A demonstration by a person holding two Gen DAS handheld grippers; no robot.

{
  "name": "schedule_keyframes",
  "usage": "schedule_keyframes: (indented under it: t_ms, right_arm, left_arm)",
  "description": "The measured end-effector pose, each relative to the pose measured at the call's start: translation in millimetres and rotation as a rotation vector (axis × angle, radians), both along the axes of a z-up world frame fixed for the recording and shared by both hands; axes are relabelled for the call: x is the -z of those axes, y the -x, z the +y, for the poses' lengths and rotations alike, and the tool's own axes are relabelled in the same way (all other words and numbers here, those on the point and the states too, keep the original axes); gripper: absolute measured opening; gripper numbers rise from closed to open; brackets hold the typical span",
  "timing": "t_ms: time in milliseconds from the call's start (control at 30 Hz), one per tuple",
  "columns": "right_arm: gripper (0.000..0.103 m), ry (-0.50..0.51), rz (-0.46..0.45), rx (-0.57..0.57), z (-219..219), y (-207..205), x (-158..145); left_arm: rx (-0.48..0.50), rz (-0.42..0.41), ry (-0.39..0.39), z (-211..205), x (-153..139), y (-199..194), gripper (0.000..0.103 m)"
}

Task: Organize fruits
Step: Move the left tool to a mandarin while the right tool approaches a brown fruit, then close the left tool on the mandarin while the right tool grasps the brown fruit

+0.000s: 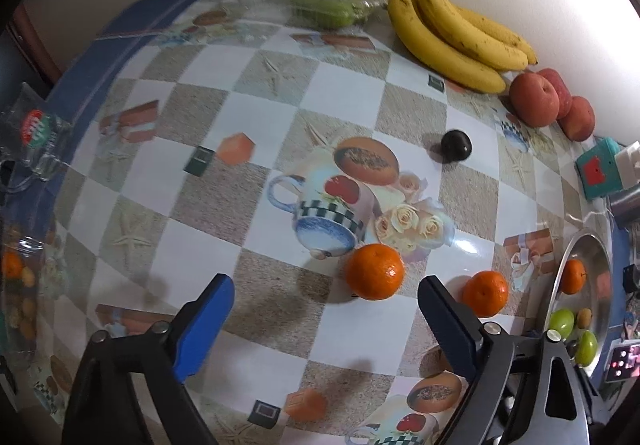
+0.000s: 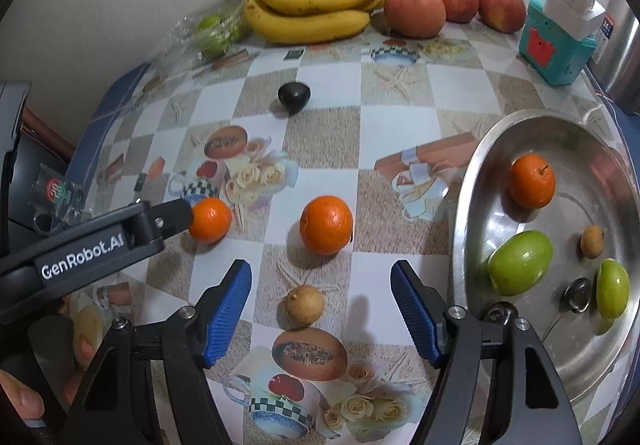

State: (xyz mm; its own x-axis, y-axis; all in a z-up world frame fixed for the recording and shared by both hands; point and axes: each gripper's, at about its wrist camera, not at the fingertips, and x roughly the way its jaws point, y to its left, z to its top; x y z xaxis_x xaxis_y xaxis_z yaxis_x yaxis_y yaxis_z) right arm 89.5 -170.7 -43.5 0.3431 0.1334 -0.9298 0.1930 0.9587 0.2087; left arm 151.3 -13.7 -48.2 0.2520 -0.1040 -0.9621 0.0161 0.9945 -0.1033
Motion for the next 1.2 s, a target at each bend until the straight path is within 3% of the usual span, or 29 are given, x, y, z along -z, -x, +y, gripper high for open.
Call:
schedule_keyframes:
  t_ms: [233,333,500,767,1200]
  right_arm:
    - [0.067,-0.001,0.049,-0.018,6.3,0.0,13.5]
    - [0.064,-0.005,0.060,-0.020,6.7,0.4,17.1]
    - [0.054,-0.010,0.070,-0.031,10.2,0.4,21.2]
    - [0.044,-0.037,0.074,-0.056,15.8,-1.0,24.1]
    - [0.025,-0.063,0.075,-0.048,12.5,2.9,25.0]
  left_arm:
    - [0.034,0.019,0.025,-11.2,10.6,-4.7,0.084]
    - [0.044,0.019,0.039,-14.9,12.2,-7.1,0.074]
    - [0.055,0.023,0.044,-18.1,16.0,-10.5,0.070]
    - [0.061,0.041,0.074,-19.3,20.6,-12.7,0.041]
    - [0.062,0.033,0.072,-19.7,9.5,-4.5,0.039]
